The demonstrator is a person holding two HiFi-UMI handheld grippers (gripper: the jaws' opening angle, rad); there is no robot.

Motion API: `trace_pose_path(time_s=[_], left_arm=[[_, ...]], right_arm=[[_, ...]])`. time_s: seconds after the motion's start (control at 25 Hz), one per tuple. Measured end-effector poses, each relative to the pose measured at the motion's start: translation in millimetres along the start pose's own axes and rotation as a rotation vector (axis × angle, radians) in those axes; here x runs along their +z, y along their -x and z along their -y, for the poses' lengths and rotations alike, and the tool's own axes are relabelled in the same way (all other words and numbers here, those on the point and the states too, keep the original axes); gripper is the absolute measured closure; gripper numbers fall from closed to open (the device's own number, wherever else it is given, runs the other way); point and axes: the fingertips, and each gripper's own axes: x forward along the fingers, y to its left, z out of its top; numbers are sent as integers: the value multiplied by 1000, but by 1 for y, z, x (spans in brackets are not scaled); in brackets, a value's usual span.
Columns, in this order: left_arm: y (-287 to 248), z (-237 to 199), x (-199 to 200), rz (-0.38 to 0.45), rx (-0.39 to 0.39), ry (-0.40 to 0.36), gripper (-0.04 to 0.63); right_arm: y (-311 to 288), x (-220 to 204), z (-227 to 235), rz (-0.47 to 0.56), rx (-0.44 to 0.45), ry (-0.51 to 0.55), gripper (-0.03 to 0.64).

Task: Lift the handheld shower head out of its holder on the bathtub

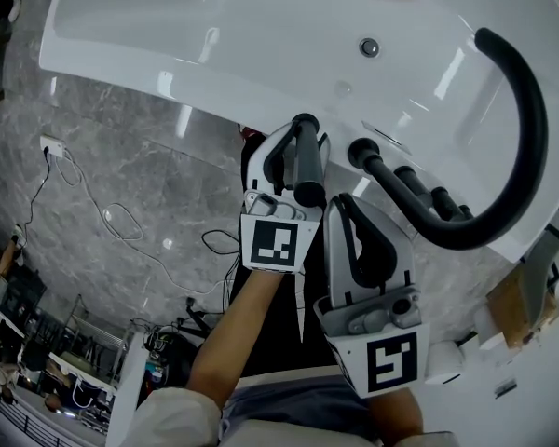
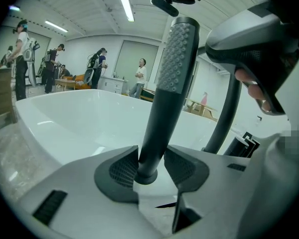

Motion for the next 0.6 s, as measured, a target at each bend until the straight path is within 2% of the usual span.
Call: trace_pose_path(time_s=[0.16, 0.4, 0.6], left_arm=[[0, -2, 2, 3, 18, -40, 448], [1, -3, 1, 3, 39, -36, 451], [5, -7, 0, -5, 57, -3, 454]], right_arm=[[-1, 0, 3, 2, -10, 7, 595], [2, -2, 5, 3, -19, 13, 595], [5, -2, 9, 8, -24, 13, 595]])
